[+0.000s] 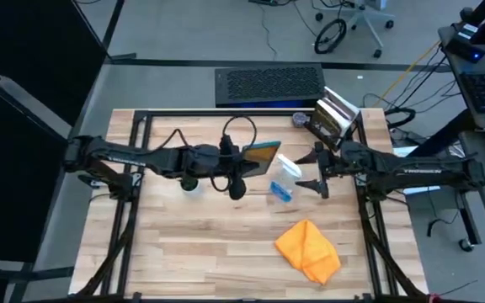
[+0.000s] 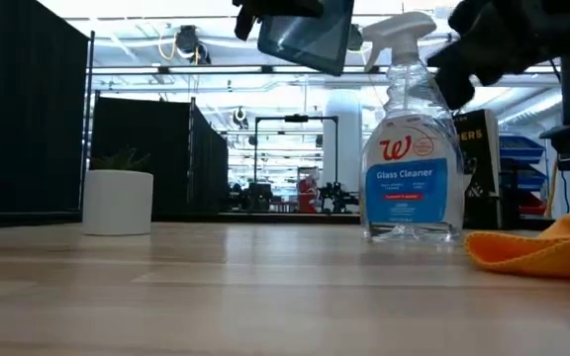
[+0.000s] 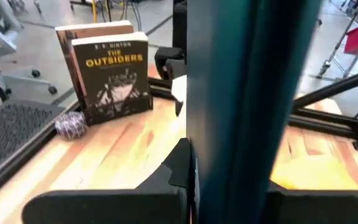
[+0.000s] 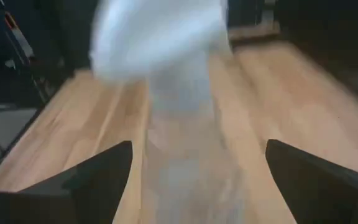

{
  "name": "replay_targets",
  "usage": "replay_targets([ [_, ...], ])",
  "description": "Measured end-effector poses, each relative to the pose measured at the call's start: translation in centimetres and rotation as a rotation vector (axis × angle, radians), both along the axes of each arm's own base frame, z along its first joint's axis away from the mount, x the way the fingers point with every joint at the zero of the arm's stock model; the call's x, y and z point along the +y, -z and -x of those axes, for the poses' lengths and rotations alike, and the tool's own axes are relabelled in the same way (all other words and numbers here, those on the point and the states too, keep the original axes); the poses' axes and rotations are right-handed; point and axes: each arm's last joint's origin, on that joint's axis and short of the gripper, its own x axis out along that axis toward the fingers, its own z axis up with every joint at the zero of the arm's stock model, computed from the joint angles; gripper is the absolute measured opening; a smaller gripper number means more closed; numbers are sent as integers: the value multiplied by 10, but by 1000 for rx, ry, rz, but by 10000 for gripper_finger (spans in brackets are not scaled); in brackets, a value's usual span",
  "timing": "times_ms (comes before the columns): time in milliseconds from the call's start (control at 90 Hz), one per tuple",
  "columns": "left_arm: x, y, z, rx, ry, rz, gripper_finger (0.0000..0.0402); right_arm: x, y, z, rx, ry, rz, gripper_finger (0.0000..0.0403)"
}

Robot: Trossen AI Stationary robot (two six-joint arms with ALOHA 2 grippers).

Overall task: Apply microfiber cloth
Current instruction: Spray the front tablet using the spray bottle

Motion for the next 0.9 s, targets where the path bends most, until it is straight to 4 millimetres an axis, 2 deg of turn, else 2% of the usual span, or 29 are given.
replay_targets([
  [189,-16,33,-6,114,29,38,6,3,17,6,193,20,-93,352],
  [356,-29,67,-30,136,30,29,6,9,25,1,256,-6,-120,352],
  [511,-30,94,-46,138,-33,-5,6,15,29,-6,276,-14,-145,352],
  [667,-24,99,-49,129,-141,-61,6,20,31,-11,274,-17,-160,352],
  [900,-23,99,-50,132,-142,-77,6,30,30,-23,216,-51,-163,352],
])
